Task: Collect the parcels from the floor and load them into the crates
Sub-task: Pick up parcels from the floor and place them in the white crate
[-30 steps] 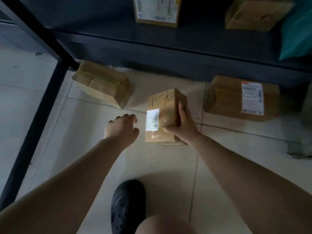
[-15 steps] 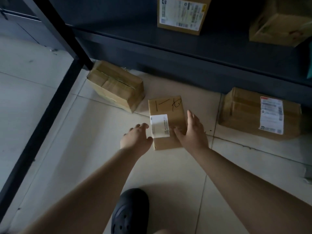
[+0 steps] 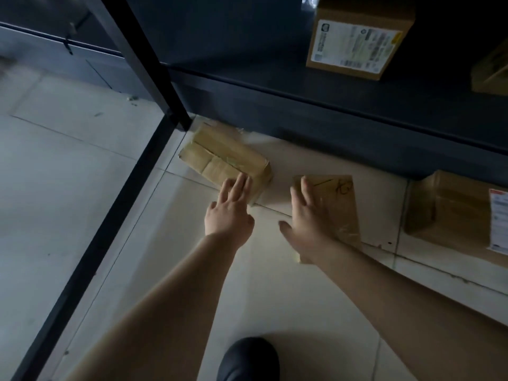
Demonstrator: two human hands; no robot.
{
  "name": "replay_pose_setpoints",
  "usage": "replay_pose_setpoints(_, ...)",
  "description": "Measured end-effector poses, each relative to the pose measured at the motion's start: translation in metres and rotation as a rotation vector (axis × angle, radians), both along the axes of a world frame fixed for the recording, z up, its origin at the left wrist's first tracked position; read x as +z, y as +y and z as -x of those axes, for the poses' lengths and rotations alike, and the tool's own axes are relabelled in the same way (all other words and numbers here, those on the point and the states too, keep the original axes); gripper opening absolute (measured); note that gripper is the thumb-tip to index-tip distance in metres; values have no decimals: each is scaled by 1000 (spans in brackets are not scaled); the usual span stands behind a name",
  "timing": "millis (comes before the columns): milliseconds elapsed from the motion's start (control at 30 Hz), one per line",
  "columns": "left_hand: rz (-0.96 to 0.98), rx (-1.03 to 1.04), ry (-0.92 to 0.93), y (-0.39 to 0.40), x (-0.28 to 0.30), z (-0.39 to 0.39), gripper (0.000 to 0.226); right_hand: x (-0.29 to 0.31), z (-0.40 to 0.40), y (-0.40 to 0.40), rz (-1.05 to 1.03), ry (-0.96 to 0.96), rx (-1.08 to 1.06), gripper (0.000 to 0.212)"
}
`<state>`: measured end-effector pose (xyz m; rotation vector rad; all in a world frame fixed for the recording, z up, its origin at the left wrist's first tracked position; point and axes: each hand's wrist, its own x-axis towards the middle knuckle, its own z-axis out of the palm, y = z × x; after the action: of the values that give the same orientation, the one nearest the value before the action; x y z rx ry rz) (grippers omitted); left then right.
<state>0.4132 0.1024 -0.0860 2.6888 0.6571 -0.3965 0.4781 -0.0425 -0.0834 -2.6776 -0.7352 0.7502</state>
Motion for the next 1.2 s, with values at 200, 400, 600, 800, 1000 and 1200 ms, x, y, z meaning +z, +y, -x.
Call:
replay_pose_setpoints(200,182,168,-16,20,-7,75,68,2,-4,76,-72,-9,281,83)
replay_pose_setpoints(400,964,920,-264,27,15,87,59,-18,64,94,76,35,527,75)
replay_pose_setpoints(600,969,965,-207,15,9,101,67,-19,94,76,95,84,469,82)
replay_pose_setpoints(800,806,830,-95,7,6,119,73,-12,96,47,102,113,538,75)
replay_pose_setpoints(1000,820,876,-98,3,7,118,72,-8,78,33,95,121,501,73)
replay_pose_setpoints(1200,860,985,-143,-8,11,112,67,0,60,23,46,64,310,73)
